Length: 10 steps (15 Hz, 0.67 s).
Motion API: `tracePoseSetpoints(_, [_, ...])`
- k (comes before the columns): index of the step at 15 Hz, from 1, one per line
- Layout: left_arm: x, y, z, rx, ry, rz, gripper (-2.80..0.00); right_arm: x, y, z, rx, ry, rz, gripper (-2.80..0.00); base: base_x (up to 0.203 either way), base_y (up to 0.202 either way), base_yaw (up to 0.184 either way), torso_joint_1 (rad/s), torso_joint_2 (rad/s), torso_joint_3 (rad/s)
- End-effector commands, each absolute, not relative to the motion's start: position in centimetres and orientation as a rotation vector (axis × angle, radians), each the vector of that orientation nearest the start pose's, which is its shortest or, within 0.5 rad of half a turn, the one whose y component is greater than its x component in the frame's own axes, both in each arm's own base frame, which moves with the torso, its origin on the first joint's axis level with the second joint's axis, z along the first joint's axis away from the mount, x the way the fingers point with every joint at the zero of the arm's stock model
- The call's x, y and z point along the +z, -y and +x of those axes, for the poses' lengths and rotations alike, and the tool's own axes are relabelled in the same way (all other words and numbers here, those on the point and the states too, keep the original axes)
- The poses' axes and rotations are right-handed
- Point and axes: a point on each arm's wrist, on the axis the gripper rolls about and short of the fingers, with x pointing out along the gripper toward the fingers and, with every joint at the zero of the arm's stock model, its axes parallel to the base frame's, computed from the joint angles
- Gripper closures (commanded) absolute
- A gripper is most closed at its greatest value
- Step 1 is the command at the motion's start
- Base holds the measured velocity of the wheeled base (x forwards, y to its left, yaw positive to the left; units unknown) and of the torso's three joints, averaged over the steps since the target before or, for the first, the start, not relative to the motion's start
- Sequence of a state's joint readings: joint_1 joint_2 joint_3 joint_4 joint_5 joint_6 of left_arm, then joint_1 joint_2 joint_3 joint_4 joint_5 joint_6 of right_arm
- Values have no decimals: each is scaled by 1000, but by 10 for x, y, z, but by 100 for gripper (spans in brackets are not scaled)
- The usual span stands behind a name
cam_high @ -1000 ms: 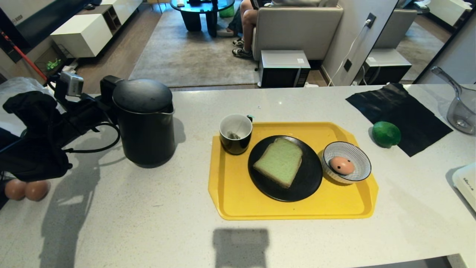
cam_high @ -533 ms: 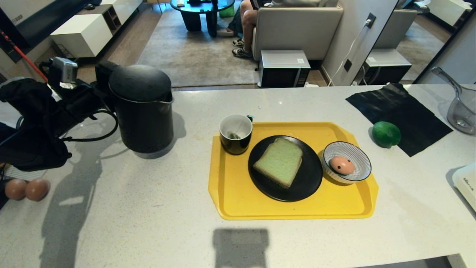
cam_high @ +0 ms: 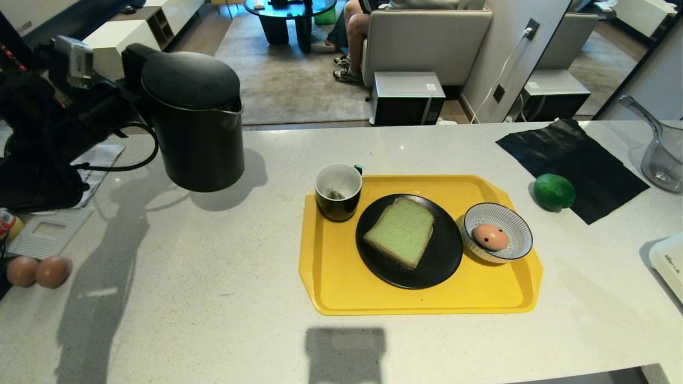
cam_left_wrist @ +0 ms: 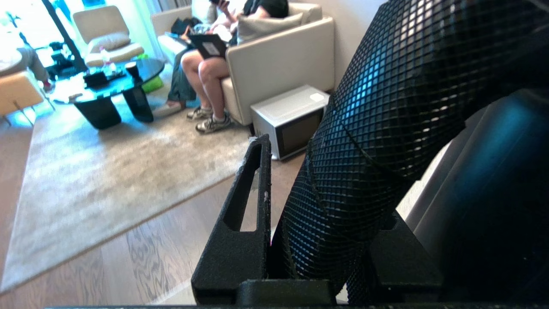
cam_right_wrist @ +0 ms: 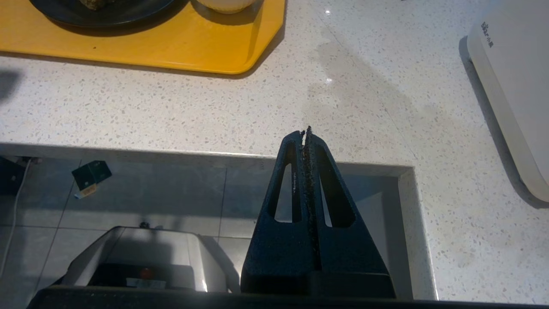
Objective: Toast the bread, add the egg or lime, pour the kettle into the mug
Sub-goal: Pour water into a cup
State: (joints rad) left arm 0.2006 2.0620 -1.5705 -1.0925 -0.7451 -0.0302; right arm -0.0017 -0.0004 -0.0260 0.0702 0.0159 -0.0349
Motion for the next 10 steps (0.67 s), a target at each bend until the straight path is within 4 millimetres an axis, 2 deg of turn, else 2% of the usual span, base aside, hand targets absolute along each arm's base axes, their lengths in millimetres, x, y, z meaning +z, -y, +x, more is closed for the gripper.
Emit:
tracePoseSetpoints(1, [328, -64, 392, -538, 556, 263, 0, 75, 0, -25, 16, -44, -35, 0, 0, 0, 0, 0, 0, 0])
tracePoseSetpoints(10, [375, -49, 387, -563, 557, 310, 0, 75, 0, -25, 16, -44, -35, 0, 0, 0, 0, 0, 0, 0])
